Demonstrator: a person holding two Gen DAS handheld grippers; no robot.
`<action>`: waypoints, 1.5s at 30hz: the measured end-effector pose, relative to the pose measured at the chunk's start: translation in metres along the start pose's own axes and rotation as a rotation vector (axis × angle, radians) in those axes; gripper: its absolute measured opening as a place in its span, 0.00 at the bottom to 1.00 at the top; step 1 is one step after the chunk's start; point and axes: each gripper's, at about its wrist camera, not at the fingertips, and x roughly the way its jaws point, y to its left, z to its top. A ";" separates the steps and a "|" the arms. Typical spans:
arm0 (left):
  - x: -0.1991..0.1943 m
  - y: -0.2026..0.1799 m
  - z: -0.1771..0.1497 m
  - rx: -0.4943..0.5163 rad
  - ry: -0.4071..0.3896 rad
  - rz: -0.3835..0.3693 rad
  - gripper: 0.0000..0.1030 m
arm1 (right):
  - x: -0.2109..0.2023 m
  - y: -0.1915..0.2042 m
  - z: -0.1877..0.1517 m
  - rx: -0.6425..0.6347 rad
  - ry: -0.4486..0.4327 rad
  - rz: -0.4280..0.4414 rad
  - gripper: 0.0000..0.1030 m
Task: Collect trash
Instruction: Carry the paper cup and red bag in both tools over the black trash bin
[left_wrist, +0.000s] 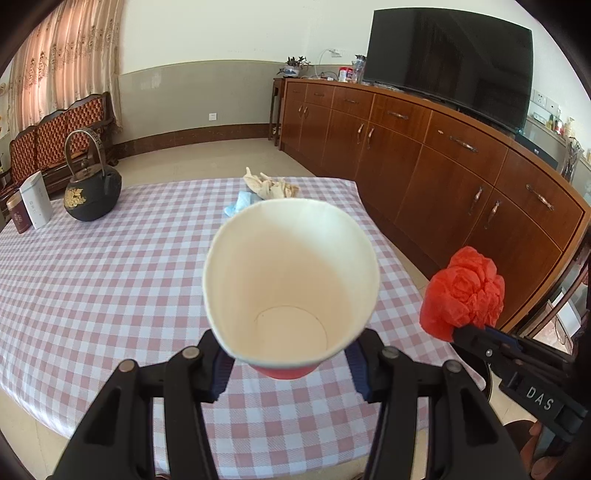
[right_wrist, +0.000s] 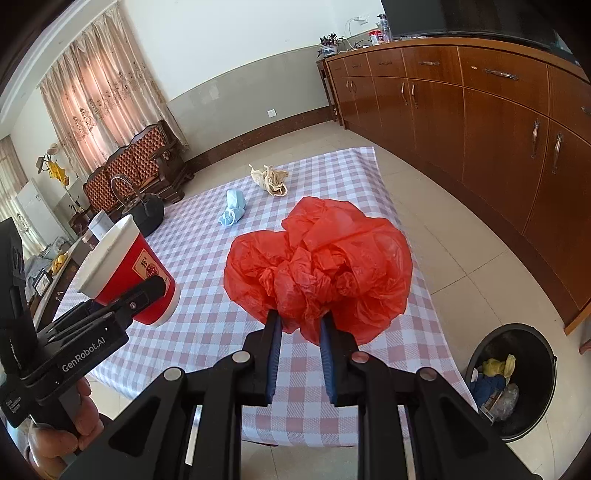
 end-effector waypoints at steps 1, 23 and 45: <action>-0.001 -0.005 -0.002 0.006 0.002 -0.007 0.52 | -0.004 -0.003 -0.002 0.004 -0.003 -0.004 0.21; 0.004 -0.143 -0.019 0.205 0.051 -0.222 0.52 | -0.090 -0.116 -0.047 0.217 -0.073 -0.174 0.21; 0.063 -0.287 -0.074 0.356 0.203 -0.367 0.52 | -0.123 -0.283 -0.116 0.508 -0.029 -0.354 0.21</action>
